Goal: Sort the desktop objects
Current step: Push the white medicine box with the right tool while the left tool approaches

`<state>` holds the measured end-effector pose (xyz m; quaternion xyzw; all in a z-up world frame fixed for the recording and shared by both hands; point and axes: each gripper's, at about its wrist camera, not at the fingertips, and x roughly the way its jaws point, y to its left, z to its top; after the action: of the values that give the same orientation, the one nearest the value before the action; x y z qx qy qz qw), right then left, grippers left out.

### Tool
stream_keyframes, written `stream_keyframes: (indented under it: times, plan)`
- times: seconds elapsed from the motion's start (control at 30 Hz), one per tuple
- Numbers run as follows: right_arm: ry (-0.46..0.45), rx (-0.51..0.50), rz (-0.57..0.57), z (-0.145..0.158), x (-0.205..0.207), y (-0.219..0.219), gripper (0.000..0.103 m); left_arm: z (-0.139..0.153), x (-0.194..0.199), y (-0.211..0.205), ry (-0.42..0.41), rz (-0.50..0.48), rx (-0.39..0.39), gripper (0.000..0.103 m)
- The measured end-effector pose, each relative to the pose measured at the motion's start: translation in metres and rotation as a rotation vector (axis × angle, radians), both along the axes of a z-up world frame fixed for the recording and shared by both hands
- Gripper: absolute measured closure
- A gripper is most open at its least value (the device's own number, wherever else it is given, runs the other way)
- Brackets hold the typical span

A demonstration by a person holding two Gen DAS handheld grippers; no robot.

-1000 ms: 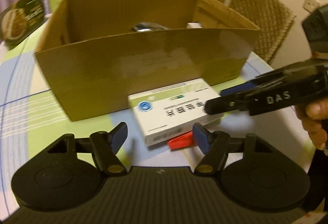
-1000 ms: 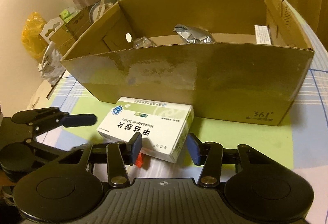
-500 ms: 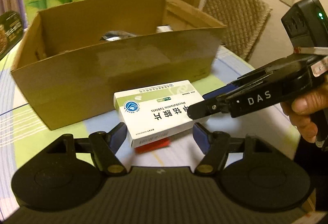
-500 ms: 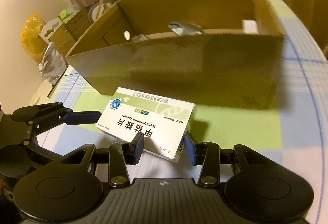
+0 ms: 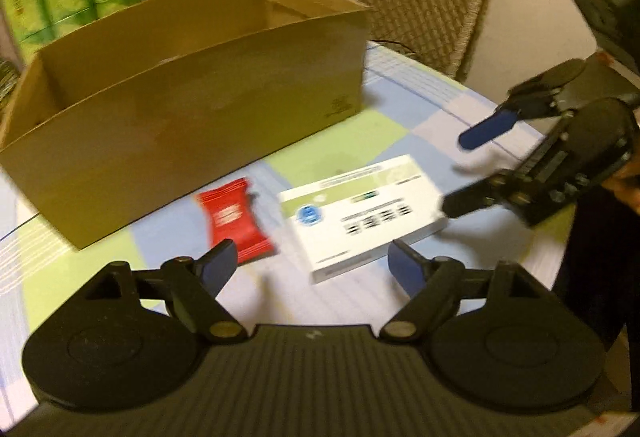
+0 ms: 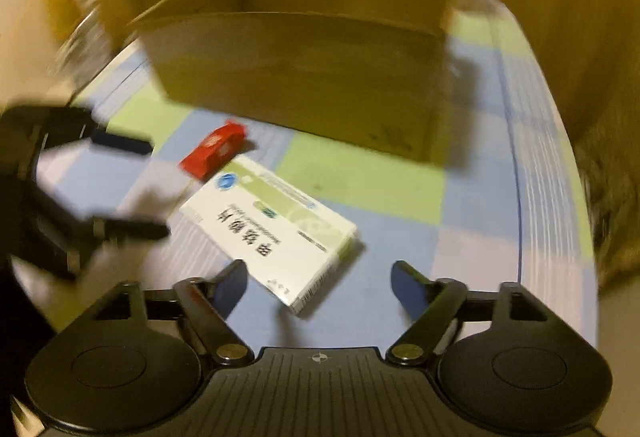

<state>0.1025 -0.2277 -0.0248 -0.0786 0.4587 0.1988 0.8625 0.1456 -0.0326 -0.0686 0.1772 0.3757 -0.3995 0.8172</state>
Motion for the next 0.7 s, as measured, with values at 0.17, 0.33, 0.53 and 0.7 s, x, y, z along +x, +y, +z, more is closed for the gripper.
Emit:
stream_keyframes:
  times: [0.17,0.33,0.53,0.7]
  plan:
    - [-0.060,-0.182,0.327,-0.008,0.005,0.031,0.016,0.002,0.007,0.029,-0.001,0.084,0.021,0.022]
    - [-0.069,-0.298,0.504,-0.021,0.017,0.047,0.016,0.001,0.011,0.044,0.003,0.122,0.029,0.019]
    - [-0.027,-0.321,0.582,-0.032,0.034,0.057,0.016,-0.006,0.016,0.046,0.015,0.125,0.039,0.018]
    - [0.017,-0.330,0.618,-0.036,0.041,0.069,0.018,-0.009,0.019,0.046,0.018,0.112,0.052,0.017]
